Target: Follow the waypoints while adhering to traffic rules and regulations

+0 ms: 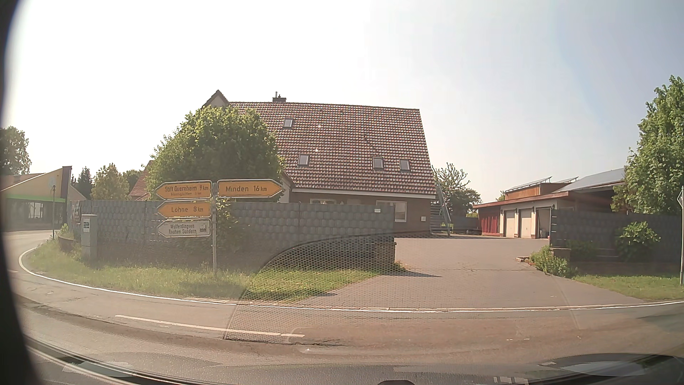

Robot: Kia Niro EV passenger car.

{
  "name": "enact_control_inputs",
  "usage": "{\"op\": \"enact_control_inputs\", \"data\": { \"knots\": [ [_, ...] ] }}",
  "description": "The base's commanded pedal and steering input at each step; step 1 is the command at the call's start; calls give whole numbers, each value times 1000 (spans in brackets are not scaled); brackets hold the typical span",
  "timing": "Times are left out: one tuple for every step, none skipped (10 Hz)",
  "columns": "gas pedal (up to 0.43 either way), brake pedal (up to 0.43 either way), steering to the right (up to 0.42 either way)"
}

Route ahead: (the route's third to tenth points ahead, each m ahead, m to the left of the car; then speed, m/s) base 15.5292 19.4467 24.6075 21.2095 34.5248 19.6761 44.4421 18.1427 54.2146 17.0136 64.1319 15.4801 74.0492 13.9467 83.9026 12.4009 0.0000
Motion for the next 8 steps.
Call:
{"op": "enact_control_inputs", "data": {
  "knots": [
    [0,274,-109],
    [0,274,-109],
    [0,280,-109],
    [0,274,-109],
    [0,274,-109],
    [0,274,-109],
    [0,268,-109],
    [0,140,-109]
  ]
}}
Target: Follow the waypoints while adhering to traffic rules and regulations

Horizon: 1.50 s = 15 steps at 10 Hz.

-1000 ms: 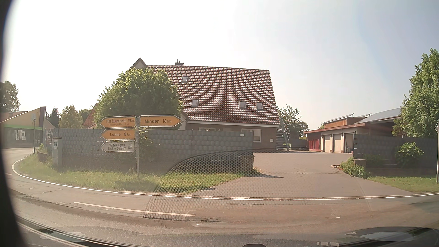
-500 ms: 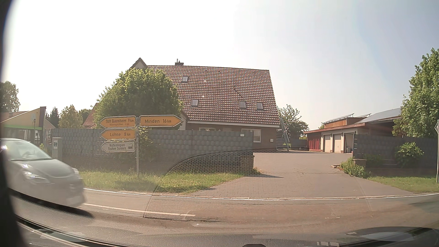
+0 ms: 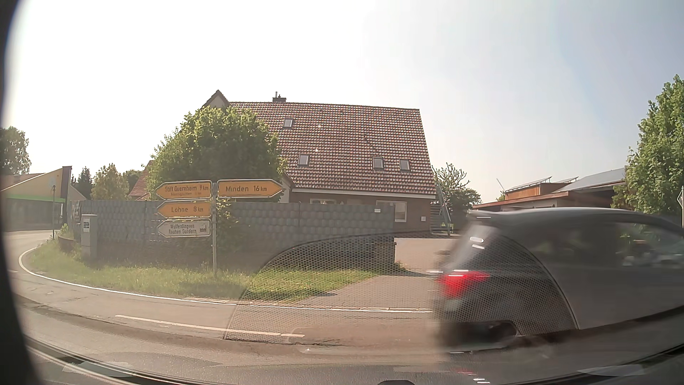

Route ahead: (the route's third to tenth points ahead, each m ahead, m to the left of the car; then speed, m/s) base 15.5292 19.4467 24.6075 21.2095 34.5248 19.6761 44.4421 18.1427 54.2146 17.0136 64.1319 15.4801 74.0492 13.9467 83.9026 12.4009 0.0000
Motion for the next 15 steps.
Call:
{"op": "enact_control_inputs", "data": {
  "knots": [
    [0,0,-109],
    [0,0,-110],
    [0,0,-112],
    [118,0,-119],
    [228,0,-134],
    [268,0,-161],
    [339,0,-196],
    [378,0,-225],
    [390,0,-258],
    [409,0,-305],
    [421,0,-354],
    [421,0,-396],
    [421,0,-460],
    [421,0,-511],
    [421,0,-517]
  ]
}}
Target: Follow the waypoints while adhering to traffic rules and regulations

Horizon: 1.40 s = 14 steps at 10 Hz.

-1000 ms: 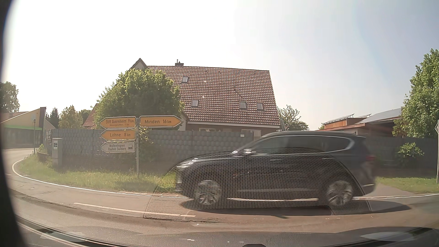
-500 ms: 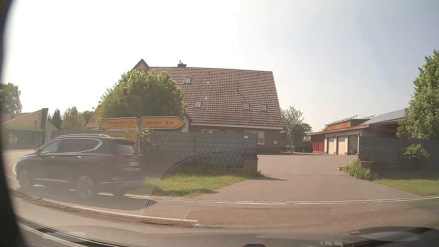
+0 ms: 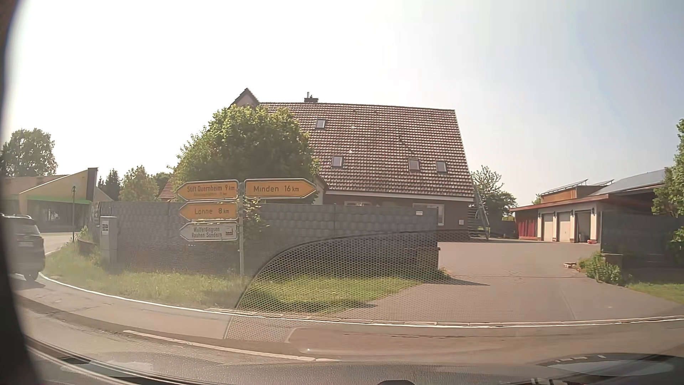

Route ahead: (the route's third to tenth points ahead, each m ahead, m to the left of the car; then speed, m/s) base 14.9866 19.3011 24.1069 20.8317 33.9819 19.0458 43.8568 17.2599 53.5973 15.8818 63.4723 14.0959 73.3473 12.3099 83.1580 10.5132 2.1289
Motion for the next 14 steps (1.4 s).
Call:
{"op": "enact_control_inputs", "data": {
  "knots": [
    [421,0,-502],
    [421,0,-510],
    [421,0,-533],
    [421,0,-571],
    [421,0,-610],
    [421,0,-647],
    [421,0,-655],
    [409,0,-643],
    [409,0,-628],
    [409,0,-617],
    [409,0,-616],
    [409,0,-609],
    [409,0,-601],
    [398,0,-579]
  ]
}}
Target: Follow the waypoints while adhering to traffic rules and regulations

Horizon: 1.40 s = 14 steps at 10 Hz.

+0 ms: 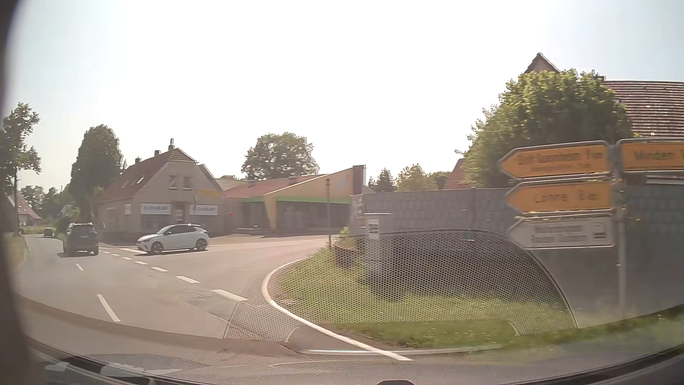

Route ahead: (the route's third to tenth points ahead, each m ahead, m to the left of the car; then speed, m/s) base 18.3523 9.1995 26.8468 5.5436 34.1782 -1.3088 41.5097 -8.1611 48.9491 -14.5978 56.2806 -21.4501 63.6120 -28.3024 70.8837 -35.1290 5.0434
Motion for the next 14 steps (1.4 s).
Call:
{"op": "enact_control_inputs", "data": {
  "knots": [
    [378,0,-540],
    [370,0,-474],
    [350,0,-426],
    [319,0,-354],
    [319,0,-288],
    [319,0,-211],
    [319,0,-146],
    [319,0,-71],
    [319,0,-8],
    [319,0,56],
    [319,0,75],
    [260,0,69],
    [248,0,77],
    [248,0,91]
  ]
}}
